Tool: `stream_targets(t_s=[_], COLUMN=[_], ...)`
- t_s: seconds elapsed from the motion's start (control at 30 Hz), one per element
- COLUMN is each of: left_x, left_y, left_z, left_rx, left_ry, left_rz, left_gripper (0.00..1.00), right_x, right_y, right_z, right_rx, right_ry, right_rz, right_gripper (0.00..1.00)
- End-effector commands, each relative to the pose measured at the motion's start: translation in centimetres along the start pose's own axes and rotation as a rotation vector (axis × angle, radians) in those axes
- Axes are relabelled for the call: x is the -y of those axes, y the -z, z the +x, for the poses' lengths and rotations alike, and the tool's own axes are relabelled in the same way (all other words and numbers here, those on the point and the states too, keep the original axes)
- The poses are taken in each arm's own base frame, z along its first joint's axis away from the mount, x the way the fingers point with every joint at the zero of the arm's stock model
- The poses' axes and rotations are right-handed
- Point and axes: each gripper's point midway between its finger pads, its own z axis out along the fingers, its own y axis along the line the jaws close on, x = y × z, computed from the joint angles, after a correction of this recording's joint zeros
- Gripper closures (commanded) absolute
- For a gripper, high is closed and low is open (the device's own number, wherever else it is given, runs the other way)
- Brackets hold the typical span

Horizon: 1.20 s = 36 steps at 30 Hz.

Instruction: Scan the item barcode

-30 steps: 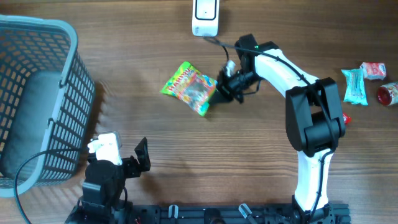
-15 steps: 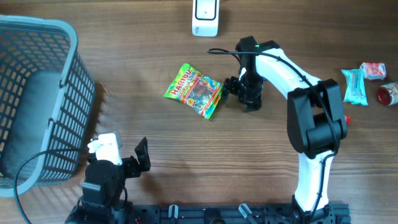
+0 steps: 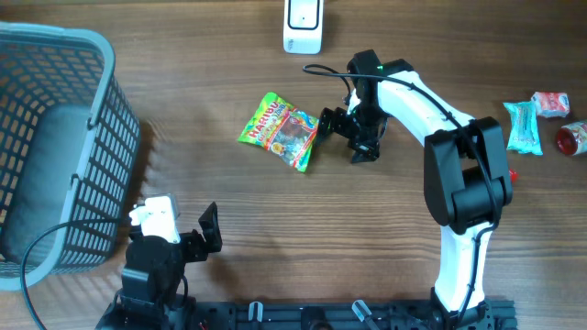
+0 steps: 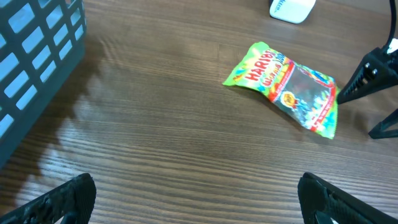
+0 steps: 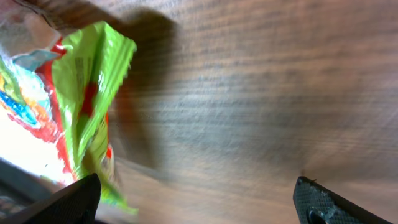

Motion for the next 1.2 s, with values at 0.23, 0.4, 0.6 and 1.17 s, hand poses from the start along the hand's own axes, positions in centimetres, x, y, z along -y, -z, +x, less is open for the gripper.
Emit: stream_targets(t_s=[0.23, 0.4, 0.6, 1.17], left_x=[0.0, 0.0, 0.0, 0.0], left_y=[-0.1, -0.1, -0.1, -0.1], left_z=[0.1, 0.1, 0.1, 0.1], left_rx=[0.002, 0.002, 0.002, 0.002], left_ry=[0.008, 0.008, 0.008, 0.008], left_rz=[0.001, 0.001, 0.001, 0.001], left_gripper=[0.0, 0.0, 0.0, 0.0], right_x=[-3.5, -4.5, -6.0, -3.2], right_y=[5.4, 4.8, 2.5, -5.4], right_z=[1.1, 0.7, 0.8, 1.7], right_rx=[0.07, 0.106, 0.13, 0.182], right_ry=[-0.006, -0.053, -0.043, -0.246], right_rz=[-0.148, -0.162, -0.181, -0.173], right_gripper=[0.0, 0.0, 0.0, 0.0])
